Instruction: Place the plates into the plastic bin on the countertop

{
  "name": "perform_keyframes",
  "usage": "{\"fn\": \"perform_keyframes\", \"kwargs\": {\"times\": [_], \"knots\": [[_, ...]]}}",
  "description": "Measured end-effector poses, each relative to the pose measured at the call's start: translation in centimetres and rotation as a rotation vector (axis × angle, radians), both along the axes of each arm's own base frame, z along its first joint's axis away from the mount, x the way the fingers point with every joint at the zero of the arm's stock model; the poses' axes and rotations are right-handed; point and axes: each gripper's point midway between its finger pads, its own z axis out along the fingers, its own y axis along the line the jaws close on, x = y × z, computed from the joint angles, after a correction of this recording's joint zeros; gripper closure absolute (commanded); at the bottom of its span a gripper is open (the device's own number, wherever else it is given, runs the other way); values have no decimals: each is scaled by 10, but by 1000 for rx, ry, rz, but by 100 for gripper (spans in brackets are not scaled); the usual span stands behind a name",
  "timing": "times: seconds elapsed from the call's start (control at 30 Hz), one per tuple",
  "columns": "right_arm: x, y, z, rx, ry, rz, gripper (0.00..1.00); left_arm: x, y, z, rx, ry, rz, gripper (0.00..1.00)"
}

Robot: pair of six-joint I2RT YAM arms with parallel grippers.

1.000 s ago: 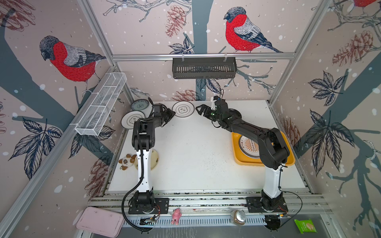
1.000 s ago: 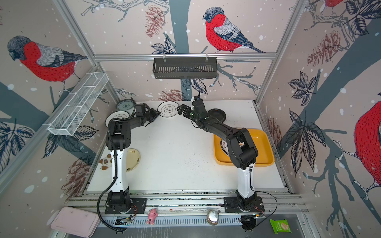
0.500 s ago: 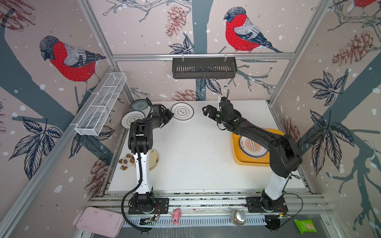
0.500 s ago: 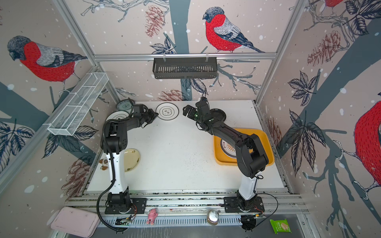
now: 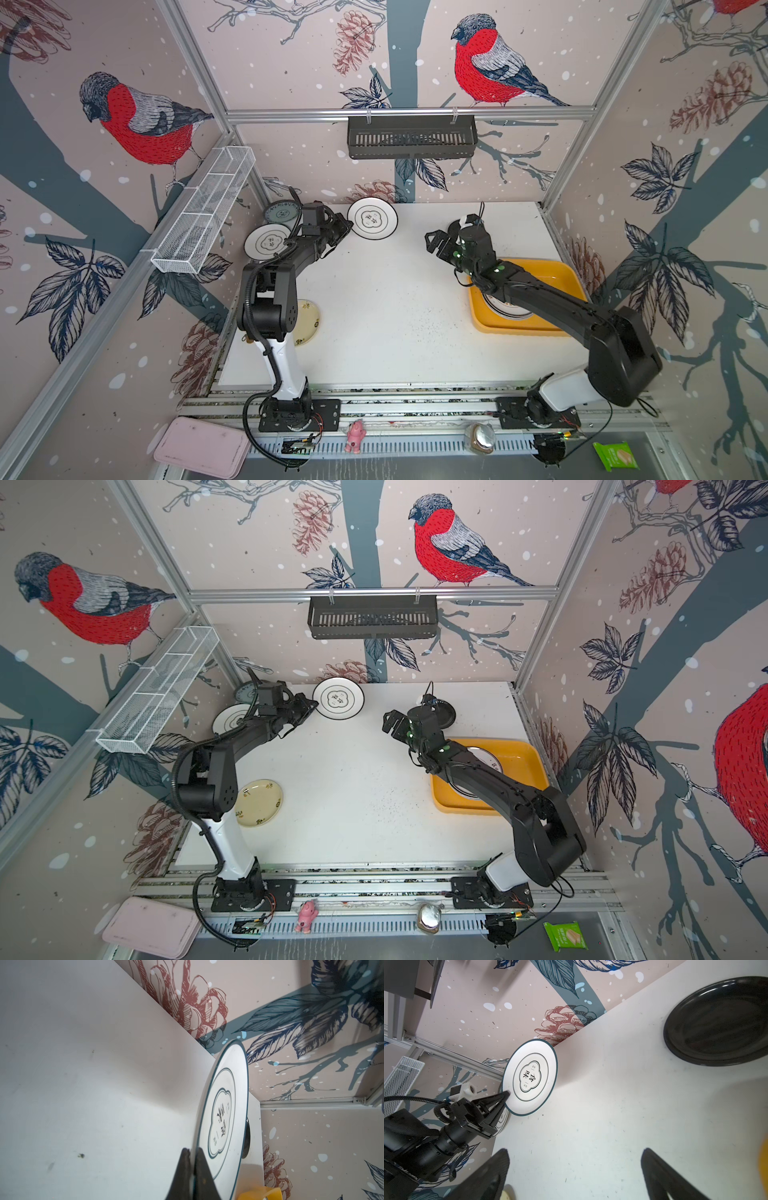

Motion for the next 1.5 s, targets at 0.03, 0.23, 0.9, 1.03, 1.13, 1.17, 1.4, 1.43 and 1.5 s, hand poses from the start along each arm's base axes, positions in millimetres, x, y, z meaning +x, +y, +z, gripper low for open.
{"fn": "perform_keyframes", "kwargs": {"times": [0.03,0.23,0.9,1.03,1.13,1.17,1.4,1.43,1.5], "knots": [[-4,-3,1,2,-6,-3,0,-5,-4,6,8,-11,-14,100],[-32,-27,14,17,-55,-33,0,-40,-16,23,31,-5,-59,100],[-75,-50,16,59,-89,0,0,-137,-41,48,64,-10,-325,100],[-84,-46,15,71,-85,31,0,-150,-46,45,44,-20,-375,100],[-91,-43,11,72,-79,50,0,-157,-50,44,25,-37,-403,100],[-93,-42,9,72,-74,54,0,-159,-51,42,16,-36,-414,100],[-94,-32,-1,77,-52,77,8,-168,-60,42,-43,-54,-474,100],[-93,-30,-2,78,-46,83,9,-169,-61,42,-52,-52,-479,100],[-90,-24,-5,79,-38,94,10,-171,-64,43,-71,-51,-491,100]]}}
